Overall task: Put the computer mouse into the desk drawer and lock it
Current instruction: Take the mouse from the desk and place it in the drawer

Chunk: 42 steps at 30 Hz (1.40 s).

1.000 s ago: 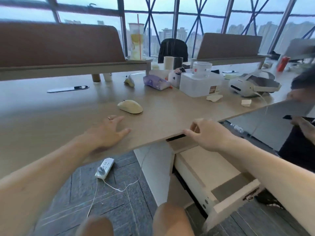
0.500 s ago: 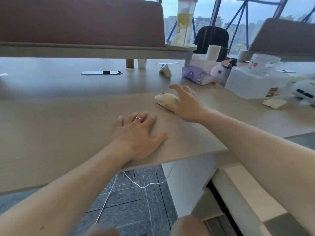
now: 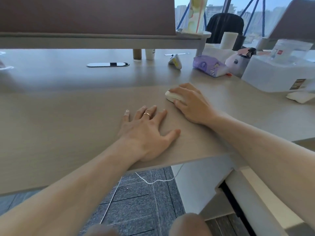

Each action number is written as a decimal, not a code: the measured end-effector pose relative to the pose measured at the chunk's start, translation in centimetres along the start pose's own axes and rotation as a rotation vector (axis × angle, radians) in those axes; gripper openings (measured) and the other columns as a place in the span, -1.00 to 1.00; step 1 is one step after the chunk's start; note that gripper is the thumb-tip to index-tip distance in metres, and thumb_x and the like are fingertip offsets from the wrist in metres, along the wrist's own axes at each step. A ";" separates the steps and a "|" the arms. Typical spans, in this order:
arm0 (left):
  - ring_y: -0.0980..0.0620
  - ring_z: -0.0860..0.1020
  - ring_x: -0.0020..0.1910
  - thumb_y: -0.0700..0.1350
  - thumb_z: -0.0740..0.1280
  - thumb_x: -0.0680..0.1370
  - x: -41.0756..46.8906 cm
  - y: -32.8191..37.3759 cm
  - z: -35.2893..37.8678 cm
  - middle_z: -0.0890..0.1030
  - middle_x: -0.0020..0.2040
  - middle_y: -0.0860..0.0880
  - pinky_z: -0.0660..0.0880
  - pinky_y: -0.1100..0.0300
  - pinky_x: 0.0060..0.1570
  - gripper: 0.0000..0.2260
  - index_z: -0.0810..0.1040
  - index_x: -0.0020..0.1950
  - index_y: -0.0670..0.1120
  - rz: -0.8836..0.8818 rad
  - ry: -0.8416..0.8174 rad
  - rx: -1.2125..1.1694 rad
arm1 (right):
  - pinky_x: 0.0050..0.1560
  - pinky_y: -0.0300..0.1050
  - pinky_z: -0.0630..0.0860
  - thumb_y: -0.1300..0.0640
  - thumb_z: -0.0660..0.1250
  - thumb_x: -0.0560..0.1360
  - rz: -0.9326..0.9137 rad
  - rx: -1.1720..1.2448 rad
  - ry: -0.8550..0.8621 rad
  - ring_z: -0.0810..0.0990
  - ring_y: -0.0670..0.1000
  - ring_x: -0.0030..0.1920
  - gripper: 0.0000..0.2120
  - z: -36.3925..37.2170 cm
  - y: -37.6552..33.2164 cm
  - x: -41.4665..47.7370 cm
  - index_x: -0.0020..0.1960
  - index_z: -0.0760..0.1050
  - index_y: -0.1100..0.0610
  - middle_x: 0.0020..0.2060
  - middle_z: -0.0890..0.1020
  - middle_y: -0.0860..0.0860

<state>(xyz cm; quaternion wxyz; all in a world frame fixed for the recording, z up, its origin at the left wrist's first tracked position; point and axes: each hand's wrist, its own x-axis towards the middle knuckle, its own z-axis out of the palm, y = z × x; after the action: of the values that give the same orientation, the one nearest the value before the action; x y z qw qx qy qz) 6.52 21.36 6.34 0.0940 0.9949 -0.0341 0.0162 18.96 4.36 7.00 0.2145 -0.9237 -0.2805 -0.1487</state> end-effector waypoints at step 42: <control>0.02 -0.37 0.58 0.65 0.17 0.22 -4.2 21.6 14.4 -0.31 0.64 0.00 -0.24 -0.04 0.55 0.25 -0.33 0.62 -0.02 0.446 0.032 -0.069 | 0.20 0.07 0.49 -0.08 0.39 0.34 0.682 -0.123 -0.107 0.54 0.09 0.21 -0.45 -12.2 15.0 -33.6 0.32 0.49 -0.05 0.28 0.47 -0.06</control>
<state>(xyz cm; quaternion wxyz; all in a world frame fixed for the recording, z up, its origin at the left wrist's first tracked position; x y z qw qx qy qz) 1.14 -2.25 -3.97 0.1228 0.9584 -0.2525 0.0512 -1.05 -28.00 -0.46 0.1810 -0.9819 0.0428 -0.0366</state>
